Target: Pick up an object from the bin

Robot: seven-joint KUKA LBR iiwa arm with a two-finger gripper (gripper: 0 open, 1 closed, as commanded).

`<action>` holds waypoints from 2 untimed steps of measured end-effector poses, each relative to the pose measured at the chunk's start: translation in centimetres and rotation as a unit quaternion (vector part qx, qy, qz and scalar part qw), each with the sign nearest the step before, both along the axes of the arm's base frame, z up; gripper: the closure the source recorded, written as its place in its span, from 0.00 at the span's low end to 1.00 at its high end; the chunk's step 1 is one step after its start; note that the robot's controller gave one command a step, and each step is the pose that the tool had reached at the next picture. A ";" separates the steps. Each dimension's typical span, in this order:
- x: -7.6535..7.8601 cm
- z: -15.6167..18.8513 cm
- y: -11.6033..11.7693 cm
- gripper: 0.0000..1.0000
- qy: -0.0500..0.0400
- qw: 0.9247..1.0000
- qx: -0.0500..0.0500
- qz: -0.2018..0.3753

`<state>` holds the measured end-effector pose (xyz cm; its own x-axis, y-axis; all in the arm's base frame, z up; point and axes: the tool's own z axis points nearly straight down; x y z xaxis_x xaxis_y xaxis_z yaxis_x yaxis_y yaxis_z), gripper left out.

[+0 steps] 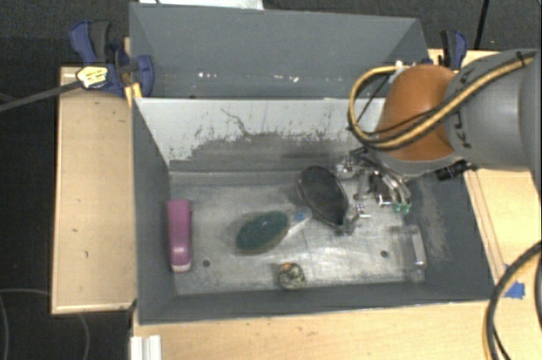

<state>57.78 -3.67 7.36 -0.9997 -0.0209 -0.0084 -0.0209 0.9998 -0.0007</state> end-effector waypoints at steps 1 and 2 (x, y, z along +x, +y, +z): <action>-0.1 4.9 5.5 0.00 0.000 0.981 0.000 0.196; 0.0 5.1 5.4 1.00 -0.003 0.981 0.000 0.195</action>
Offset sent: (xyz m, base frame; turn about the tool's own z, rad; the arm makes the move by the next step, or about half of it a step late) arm -0.0029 0.0528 0.0470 -0.3928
